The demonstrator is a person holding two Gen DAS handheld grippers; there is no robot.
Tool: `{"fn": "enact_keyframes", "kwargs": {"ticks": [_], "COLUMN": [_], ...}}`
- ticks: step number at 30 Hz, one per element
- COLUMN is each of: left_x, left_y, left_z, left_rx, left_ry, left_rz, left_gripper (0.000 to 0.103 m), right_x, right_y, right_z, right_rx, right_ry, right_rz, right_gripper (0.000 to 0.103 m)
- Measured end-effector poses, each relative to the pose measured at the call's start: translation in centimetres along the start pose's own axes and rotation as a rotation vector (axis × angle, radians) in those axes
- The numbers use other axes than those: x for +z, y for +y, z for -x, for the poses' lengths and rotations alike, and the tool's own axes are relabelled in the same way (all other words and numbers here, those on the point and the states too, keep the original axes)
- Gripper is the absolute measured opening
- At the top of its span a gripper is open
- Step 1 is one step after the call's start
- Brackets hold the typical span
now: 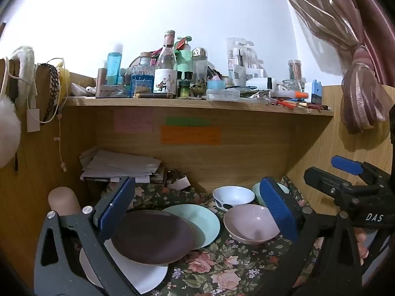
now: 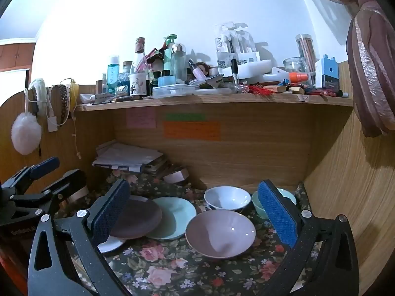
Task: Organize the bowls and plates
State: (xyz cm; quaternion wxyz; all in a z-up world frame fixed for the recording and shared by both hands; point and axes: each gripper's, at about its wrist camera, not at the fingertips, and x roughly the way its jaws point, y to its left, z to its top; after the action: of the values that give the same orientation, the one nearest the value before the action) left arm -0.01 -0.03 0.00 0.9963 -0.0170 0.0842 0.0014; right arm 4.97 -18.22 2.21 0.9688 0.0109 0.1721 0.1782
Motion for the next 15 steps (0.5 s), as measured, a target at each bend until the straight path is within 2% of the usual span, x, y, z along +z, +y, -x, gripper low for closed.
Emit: {"fn": "enact_keyframes", "kwargs": {"ticks": [6,7,15], "left_x": [0.0,-0.1,-0.3], "left_y": [-0.4,0.1,0.3], "left_z": [0.5,-0.4,-1.1], "left_rx": [-0.007,-0.002,0.007], "left_ry": [-0.003,0.018,0.012], "left_rz": [-0.003,0.015,0.013], "left_gripper": [0.103,0.103,0.103], "right_x": [0.0,0.0,0.1], "right_y": [0.1,0.0,0.0], "right_z": [0.1,-0.1,-0.2], "right_rx": [0.0,-0.004,-0.007], "right_ry": [0.001,0.01,0.005], "right_rz": [0.003,-0.007,0.002], "right_gripper": [0.103,0.103,0.103]}}
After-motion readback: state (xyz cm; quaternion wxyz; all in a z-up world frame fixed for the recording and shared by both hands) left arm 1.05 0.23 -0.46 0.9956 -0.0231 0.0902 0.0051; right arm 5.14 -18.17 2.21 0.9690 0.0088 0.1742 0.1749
